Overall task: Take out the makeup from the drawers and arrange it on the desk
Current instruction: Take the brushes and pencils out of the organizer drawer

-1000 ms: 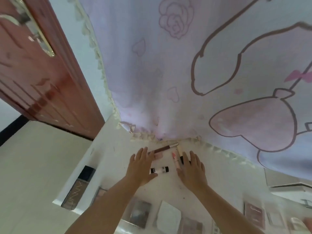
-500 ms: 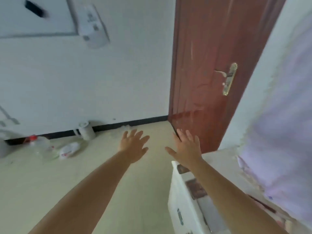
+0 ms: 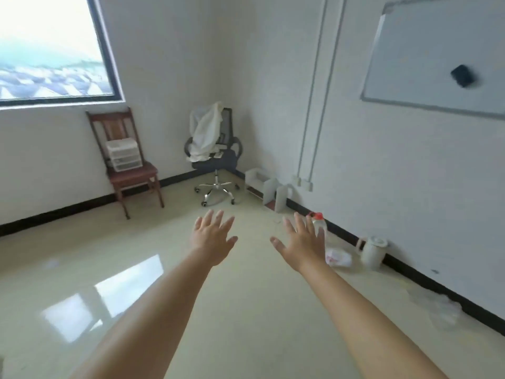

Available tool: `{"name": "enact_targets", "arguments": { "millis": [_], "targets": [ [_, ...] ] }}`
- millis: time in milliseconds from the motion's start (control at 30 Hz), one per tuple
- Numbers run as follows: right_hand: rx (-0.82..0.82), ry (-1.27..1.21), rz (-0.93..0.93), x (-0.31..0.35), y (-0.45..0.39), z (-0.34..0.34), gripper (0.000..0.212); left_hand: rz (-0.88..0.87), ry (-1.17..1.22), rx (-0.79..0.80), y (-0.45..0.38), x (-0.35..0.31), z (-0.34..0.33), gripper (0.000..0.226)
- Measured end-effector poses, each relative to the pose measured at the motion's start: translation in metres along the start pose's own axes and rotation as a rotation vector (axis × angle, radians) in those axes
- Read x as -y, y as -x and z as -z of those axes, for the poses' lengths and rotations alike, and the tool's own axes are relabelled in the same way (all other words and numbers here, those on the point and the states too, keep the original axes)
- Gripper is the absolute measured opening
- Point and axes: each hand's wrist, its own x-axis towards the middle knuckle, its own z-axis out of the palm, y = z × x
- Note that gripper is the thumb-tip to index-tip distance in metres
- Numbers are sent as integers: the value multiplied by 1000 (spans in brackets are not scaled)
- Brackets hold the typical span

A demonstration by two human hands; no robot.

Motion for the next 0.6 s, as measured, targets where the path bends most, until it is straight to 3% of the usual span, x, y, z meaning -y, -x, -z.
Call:
{"name": "enact_targets", "arguments": {
  "millis": [167,367,600],
  "targets": [
    [60,-4,235,151,-62,-62,65,299,-12,77,13,152,-28,57],
    [154,-12,379,260,-135,-139,65,569,-44,153,0,275,-73,54],
    [165,0,445,346,-322,-195,64,694,-43,200,-129,398,-108,53]
  ]
}}
